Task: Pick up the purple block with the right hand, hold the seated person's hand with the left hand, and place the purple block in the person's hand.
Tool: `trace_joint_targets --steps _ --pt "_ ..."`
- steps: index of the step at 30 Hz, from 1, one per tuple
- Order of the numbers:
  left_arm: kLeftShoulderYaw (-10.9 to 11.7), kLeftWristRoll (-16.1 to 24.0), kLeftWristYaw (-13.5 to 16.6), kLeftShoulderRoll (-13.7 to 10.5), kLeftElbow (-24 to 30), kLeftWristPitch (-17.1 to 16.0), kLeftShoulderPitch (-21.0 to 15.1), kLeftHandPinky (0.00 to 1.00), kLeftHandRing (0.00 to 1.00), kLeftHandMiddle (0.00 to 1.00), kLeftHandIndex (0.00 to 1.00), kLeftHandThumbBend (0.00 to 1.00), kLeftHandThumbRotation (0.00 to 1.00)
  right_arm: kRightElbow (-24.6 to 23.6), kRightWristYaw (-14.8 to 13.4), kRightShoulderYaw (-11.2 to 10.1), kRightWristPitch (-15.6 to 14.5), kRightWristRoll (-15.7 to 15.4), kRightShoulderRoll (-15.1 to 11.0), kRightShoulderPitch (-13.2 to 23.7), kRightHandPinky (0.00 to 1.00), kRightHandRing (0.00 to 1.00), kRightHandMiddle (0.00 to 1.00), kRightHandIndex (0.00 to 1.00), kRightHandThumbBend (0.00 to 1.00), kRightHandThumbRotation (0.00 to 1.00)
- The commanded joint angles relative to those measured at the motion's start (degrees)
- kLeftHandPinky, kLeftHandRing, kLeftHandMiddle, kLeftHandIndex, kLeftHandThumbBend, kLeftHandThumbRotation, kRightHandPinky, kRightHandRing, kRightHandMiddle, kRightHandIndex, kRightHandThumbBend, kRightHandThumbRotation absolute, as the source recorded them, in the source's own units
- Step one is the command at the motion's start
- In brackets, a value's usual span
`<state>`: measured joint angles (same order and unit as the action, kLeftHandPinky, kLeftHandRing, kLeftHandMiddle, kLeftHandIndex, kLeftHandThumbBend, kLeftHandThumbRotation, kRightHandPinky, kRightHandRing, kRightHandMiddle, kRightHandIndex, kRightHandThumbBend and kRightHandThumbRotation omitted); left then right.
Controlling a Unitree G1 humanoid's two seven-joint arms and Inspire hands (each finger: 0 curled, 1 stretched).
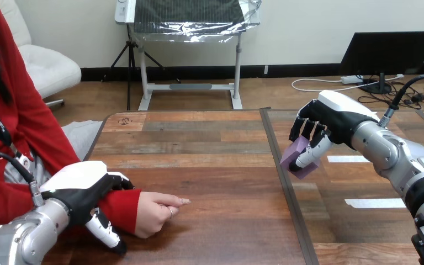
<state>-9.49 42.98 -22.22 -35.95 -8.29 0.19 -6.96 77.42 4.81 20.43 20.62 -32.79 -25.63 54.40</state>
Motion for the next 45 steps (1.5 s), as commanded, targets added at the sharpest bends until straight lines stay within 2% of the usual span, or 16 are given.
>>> trace_joint_targets --steps 1,7,11,17,22,29,31,39,45 --pt "-0.75 0.07 2.11 -1.17 -1.85 -1.1 -3.99 0.69 0.78 0.81 0.78 1.0 0.09 -3.04 -0.62 -0.89 0.75 0.94 -1.78 3.08 0.4 0.44 0.48 0.47 0.8 0.0" --pt "-1.44 0.29 2.43 -0.73 -2.97 -0.91 -4.49 0.67 0.75 0.78 0.76 0.98 0.05 -3.08 -0.71 -0.93 1.28 0.99 -1.84 2.93 0.4 0.44 0.48 0.47 0.81 0.0" --pt "-1.98 0.76 3.82 -0.44 -3.58 -1.16 -4.63 0.64 0.73 0.76 0.74 0.96 0.03 -3.05 -0.84 -0.95 1.6 1.03 -1.88 2.81 0.4 0.44 0.48 0.47 0.81 0.0" --pt "-2.64 0.65 5.27 -0.13 -5.17 -1.77 -5.04 0.56 0.66 0.69 0.68 0.93 0.01 -2.92 -0.87 -0.9 1.21 0.98 -1.82 2.86 0.39 0.43 0.48 0.47 0.81 0.0" --pt "-2.65 -0.25 5.25 0.42 -6.21 -1.67 -5.24 0.52 0.61 0.64 0.64 0.89 0.0 -2.88 -1.06 -0.73 0.54 0.77 -1.71 2.96 0.4 0.43 0.48 0.47 0.81 0.0" --pt "-2.9 -1.5 2.78 0.77 -5.85 0.01 -5.41 0.46 0.57 0.61 0.6 0.85 0.0 -2.85 -0.64 -0.86 0.88 0.96 -1.79 2.94 0.4 0.43 0.48 0.47 0.8 0.0" --pt "-2.93 -1.86 2.49 0.81 -5.83 0.18 -5.43 0.42 0.52 0.57 0.58 0.84 0.0 -2.83 -0.71 -0.87 0.96 0.97 -1.8 2.9 0.4 0.43 0.48 0.47 0.8 0.0" --pt "-3.66 -2.68 -0.81 0.78 -5.89 2.27 -6.03 0.37 0.45 0.53 0.55 0.8 0.0 -2.86 -0.51 -1.16 1.08 1.39 -1.75 2.75 0.39 0.43 0.48 0.47 0.8 0.0" --pt "-4.07 -2.74 -1.6 0.74 -5.92 3.19 -6.22 0.34 0.42 0.51 0.55 0.79 0.0 -3.09 -0.27 -1.14 0.89 1.58 -1.65 2.77 0.39 0.42 0.47 0.47 0.8 0.0"
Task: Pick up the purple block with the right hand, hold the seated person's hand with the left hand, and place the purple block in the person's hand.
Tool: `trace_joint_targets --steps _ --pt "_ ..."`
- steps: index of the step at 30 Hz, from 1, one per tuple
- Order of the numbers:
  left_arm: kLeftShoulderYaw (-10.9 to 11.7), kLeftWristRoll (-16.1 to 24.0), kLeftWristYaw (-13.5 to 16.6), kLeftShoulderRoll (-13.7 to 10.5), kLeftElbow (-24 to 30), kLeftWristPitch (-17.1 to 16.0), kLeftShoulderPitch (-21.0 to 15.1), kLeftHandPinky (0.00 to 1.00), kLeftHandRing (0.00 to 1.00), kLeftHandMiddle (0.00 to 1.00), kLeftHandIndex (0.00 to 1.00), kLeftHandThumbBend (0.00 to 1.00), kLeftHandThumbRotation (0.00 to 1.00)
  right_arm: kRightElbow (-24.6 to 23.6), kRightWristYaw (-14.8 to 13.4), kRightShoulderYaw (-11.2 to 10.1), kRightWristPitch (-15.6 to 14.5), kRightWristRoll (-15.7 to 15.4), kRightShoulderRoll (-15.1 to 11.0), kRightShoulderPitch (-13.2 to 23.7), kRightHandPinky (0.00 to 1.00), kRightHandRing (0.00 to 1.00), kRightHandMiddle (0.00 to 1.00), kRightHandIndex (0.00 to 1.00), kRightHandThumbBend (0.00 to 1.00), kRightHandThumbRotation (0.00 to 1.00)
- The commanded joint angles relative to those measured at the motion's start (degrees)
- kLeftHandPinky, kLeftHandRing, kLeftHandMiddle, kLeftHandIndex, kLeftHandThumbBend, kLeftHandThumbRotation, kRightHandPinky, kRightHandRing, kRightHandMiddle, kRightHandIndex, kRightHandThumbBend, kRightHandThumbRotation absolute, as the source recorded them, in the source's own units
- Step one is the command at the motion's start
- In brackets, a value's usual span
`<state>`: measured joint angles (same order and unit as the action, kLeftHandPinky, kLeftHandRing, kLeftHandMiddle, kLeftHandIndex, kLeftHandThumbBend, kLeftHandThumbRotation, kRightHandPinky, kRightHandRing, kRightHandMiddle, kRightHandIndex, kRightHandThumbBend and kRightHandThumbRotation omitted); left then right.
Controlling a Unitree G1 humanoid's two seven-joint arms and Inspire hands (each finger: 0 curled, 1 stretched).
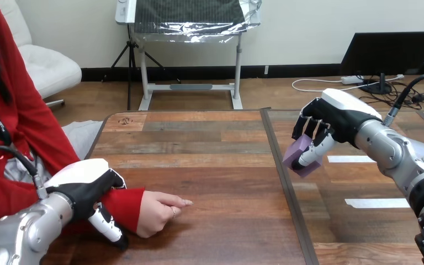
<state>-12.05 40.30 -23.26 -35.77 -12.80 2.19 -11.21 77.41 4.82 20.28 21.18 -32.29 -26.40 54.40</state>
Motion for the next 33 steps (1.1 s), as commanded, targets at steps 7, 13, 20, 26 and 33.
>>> trace_joint_targets --steps 7,13,20,26,33 --pt "-1.77 -0.31 -0.98 0.51 -1.22 2.41 -1.99 0.3 0.38 0.47 0.52 0.78 0.0 -2.98 -0.45 -0.84 -0.01 1.01 -0.77 2.73 0.39 0.42 0.47 0.47 0.8 0.0" --pt "-1.34 -1.19 -0.99 0.42 -0.85 2.9 -1.6 0.26 0.34 0.44 0.49 0.77 0.0 -3.03 -0.74 -0.7 -0.08 0.86 -0.64 2.68 0.39 0.42 0.47 0.47 0.8 0.0" --pt "-0.32 -3.0 -1.14 0.23 0.91 3.57 -0.78 0.23 0.31 0.41 0.46 0.76 0.0 -3.08 -0.63 -0.68 0.03 0.87 -0.59 2.65 0.39 0.43 0.48 0.47 0.8 0.0" --pt "0.74 -4.73 -1.16 0.08 2.73 3.99 -0.06 0.21 0.29 0.39 0.44 0.73 0.0 -3.07 -0.53 -0.54 -0.16 0.73 -0.53 2.75 0.39 0.43 0.48 0.47 0.8 0.0" --pt "1.97 -6.71 -0.1 -0.31 4.8 2.93 1.07 0.21 0.27 0.37 0.42 0.72 0.0 -3.1 -0.82 -0.46 0.4 0.63 -0.57 2.73 0.39 0.43 0.48 0.47 0.8 0.0"
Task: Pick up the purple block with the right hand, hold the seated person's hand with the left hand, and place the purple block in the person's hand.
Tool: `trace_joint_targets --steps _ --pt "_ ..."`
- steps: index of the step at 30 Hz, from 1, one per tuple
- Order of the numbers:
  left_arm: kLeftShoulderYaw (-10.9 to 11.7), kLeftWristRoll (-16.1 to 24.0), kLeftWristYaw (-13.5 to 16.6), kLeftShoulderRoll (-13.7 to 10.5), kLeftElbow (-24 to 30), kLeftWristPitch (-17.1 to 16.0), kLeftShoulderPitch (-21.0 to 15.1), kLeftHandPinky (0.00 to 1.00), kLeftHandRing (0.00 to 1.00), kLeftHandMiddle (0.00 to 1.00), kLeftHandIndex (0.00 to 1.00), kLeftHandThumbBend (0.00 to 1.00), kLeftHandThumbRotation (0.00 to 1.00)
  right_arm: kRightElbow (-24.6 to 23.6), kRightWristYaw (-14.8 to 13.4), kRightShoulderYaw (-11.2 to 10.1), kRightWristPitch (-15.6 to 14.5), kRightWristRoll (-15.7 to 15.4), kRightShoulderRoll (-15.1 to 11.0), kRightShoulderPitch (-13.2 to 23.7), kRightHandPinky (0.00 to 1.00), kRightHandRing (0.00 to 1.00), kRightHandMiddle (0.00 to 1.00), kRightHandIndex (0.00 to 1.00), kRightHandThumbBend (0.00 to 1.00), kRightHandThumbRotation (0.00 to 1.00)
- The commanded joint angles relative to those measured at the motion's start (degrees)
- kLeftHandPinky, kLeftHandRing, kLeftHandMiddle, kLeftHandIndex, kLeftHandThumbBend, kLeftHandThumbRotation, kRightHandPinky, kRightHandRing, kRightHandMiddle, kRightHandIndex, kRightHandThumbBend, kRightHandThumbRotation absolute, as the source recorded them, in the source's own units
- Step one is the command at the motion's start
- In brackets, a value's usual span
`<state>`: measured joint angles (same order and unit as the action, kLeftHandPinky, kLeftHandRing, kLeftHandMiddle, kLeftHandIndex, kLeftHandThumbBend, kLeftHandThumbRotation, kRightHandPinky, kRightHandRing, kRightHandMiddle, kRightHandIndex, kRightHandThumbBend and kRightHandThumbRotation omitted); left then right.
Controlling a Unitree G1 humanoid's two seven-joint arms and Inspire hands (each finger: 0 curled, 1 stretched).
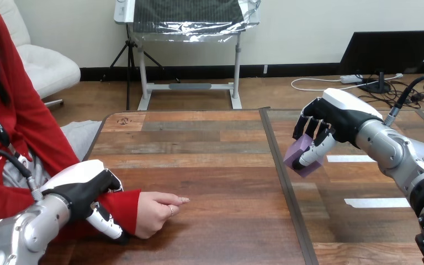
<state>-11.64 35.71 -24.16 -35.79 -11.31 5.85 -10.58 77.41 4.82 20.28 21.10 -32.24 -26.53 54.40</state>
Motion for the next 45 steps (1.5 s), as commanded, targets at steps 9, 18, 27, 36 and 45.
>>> trace_joint_targets --steps 9,18,27,36,45 --pt "3.23 -3.66 1.52 -0.58 6.17 -1.3 1.64 0.21 0.27 0.36 0.41 0.71 0.0 -2.99 -0.61 -0.65 0.6 0.81 -0.33 2.78 0.39 0.43 0.49 0.48 0.8 0.0" --pt "4.79 -4.29 1.38 -1.02 9.96 -1.11 2.35 0.23 0.29 0.38 0.41 0.72 0.0 -2.98 -0.53 -0.56 0.46 0.73 -0.19 2.89 0.39 0.43 0.49 0.48 0.79 0.0" --pt "6.59 -5.05 2.42 -1.17 12.41 -2.11 2.56 0.25 0.31 0.39 0.41 0.71 0.0 -3.12 -0.39 -0.56 0.48 0.77 -0.05 2.99 0.39 0.43 0.48 0.48 0.79 0.0" --pt "8.28 -6.62 2.4 -1.48 14.8 -2.6 2.16 0.26 0.32 0.39 0.41 0.69 0.0 -3.4 -0.02 -0.4 -0.37 0.67 0.35 3.34 0.4 0.44 0.49 0.48 0.79 0.0" --pt "9.24 -6.99 2.13 -1.8 17.25 -2.03 1.36 0.26 0.32 0.39 0.41 0.68 0.0 -3.67 -0.07 -0.61 0.17 0.94 0.55 3.28 0.41 0.45 0.49 0.48 0.79 0.0"
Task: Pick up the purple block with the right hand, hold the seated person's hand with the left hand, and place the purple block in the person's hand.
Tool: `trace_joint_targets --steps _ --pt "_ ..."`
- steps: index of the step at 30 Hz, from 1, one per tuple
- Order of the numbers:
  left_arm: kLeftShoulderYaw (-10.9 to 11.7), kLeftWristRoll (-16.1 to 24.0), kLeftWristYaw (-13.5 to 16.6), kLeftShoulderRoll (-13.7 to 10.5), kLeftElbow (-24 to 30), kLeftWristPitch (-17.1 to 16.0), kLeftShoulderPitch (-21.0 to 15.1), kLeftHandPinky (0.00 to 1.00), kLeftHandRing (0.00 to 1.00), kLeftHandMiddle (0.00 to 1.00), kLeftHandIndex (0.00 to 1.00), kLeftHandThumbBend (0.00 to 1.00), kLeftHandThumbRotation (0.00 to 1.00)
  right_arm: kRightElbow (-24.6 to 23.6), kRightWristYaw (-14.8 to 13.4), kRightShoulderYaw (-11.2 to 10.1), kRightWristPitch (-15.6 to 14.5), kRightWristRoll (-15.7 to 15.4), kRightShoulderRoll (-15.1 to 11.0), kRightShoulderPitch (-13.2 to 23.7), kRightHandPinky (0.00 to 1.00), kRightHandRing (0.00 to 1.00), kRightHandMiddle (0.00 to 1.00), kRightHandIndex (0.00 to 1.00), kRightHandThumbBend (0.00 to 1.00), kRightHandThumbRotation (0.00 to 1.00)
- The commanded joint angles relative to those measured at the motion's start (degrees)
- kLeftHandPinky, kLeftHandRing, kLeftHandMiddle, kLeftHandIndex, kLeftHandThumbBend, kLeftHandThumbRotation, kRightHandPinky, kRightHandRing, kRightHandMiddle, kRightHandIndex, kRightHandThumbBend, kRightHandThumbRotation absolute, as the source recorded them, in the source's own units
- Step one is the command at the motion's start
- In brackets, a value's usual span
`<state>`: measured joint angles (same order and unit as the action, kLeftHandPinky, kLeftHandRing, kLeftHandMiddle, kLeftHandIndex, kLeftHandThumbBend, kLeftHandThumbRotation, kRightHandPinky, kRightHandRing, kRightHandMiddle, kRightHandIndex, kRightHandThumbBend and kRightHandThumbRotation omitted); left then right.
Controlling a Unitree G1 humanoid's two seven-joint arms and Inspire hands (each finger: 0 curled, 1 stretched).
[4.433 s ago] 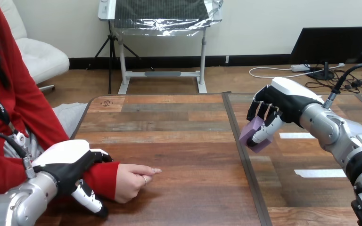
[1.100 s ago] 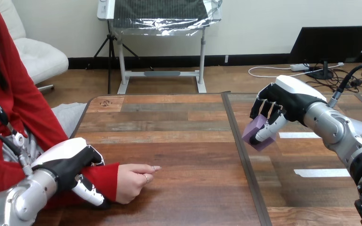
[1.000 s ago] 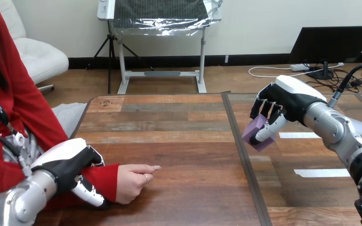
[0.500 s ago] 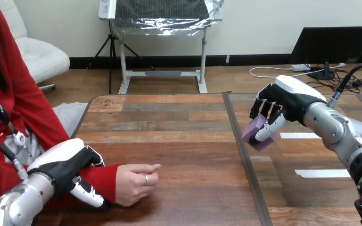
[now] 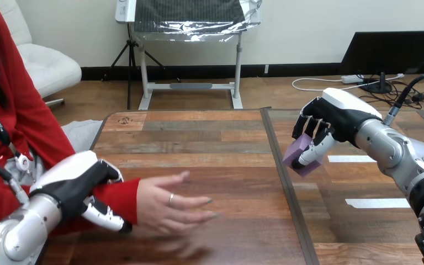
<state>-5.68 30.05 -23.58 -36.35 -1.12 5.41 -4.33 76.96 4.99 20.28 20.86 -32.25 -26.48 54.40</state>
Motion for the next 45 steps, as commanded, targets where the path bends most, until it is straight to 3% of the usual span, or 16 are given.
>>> trace_joint_targets --steps 1,19,31,45 --pt "3.33 -1.33 1.52 -1.27 7.24 -1.51 -4.96 0.26 0.32 0.39 0.41 0.68 0.0 -3.23 -0.24 -0.64 0.44 0.98 0.52 3.27 0.41 0.45 0.49 0.48 0.8 0.0" --pt "4.63 -3.08 1.53 -1.24 8.59 -1.45 -7.92 0.24 0.3 0.39 0.41 0.69 0.0 -3.77 -0.23 -0.71 0.59 1.16 0.95 3.41 0.4 0.44 0.48 0.47 0.8 0.0" --pt "4.47 -3.71 2.37 -1.42 7.02 -2.73 -10.0 0.24 0.31 0.39 0.4 0.68 0.0 -4.33 -0.34 -0.74 0.76 1.28 1.41 3.44 0.4 0.44 0.48 0.47 0.8 0.0" --pt "3.48 -3.17 2.82 -0.27 6.16 -1.9 -12.05 0.26 0.32 0.4 0.41 0.69 0.0 -5.88 1.52 -1.02 0.53 2.21 2.34 4.01 0.4 0.44 0.48 0.46 0.79 0.0"
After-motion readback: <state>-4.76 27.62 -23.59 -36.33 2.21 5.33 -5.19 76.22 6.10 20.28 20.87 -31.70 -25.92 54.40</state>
